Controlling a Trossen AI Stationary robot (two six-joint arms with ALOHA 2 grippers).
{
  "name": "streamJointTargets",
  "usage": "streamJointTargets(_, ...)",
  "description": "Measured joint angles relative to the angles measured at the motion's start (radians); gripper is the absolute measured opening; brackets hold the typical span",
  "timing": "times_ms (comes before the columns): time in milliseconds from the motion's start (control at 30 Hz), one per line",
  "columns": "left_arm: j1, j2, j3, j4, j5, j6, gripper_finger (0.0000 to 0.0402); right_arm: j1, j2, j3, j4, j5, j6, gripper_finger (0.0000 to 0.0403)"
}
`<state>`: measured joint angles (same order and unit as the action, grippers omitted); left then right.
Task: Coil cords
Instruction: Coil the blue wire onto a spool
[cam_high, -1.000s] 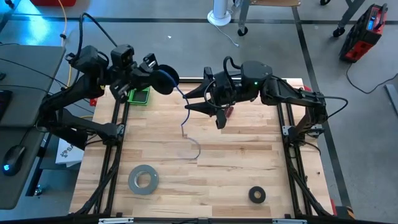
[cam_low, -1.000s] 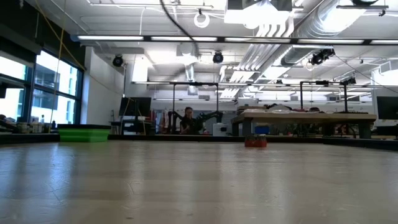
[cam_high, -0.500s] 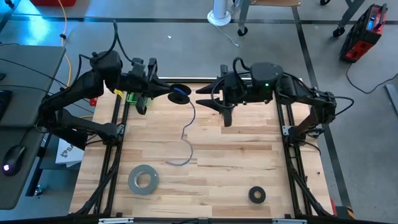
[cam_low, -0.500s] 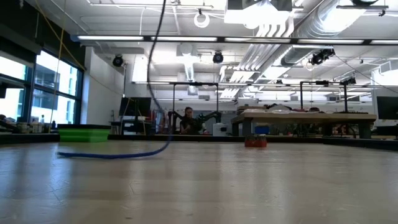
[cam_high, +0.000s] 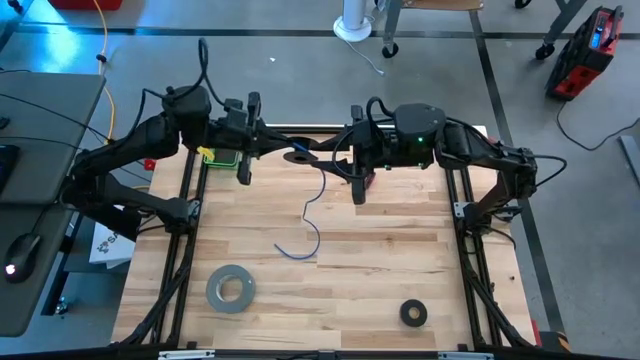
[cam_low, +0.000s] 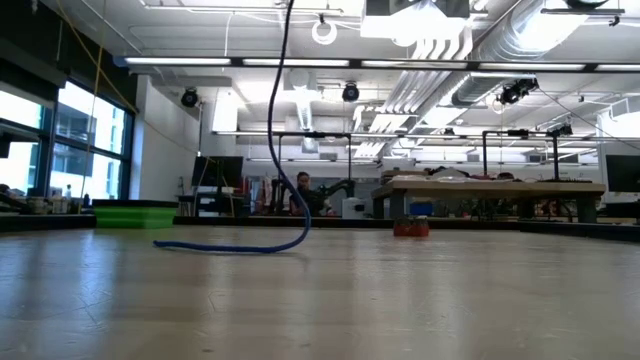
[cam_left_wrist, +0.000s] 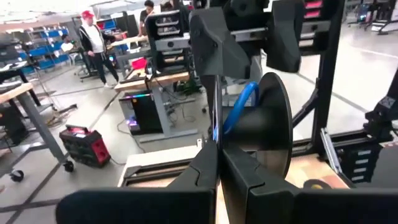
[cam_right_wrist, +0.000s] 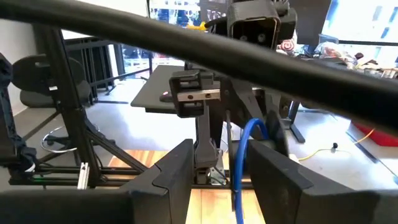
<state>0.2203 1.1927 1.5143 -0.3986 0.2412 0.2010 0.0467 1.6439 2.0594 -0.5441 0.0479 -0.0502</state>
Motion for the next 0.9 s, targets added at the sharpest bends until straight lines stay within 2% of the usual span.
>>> streamJointTargets(133, -0.006, 0.019, 0.0, 0.025, 0.003, 0.001, 0.0, 0.0, 0.0, 0.0, -0.007, 0.0, -0.001, 0.0144)
streamJointTargets(267, -0.006, 0.026, 0.0, 0.049, -0.056, 0.046, 0.0, 0.002, 0.0, 0.0, -0.025, 0.002, -0.003, 0.0144)
streamJointTargets(500, -0.006, 0.021, 0.0, 0.061, -0.094, 0.073, 0.0, 0.005, 0.0, 0.0, -0.043, 0.018, -0.019, 0.0144)
streamJointTargets(767, -0.005, 0.021, 0.0, 0.076, -0.108, 0.082, 0.0, 0.007, -0.005, 0.0, -0.049, 0.074, -0.059, 0.0144)
streamJointTargets(900, -0.005, 0.013, 0.0, 0.051, -0.166, 0.139, 0.0, 0.007, -0.031, 0.0, -0.024, 0.09, -0.077, 0.0144)
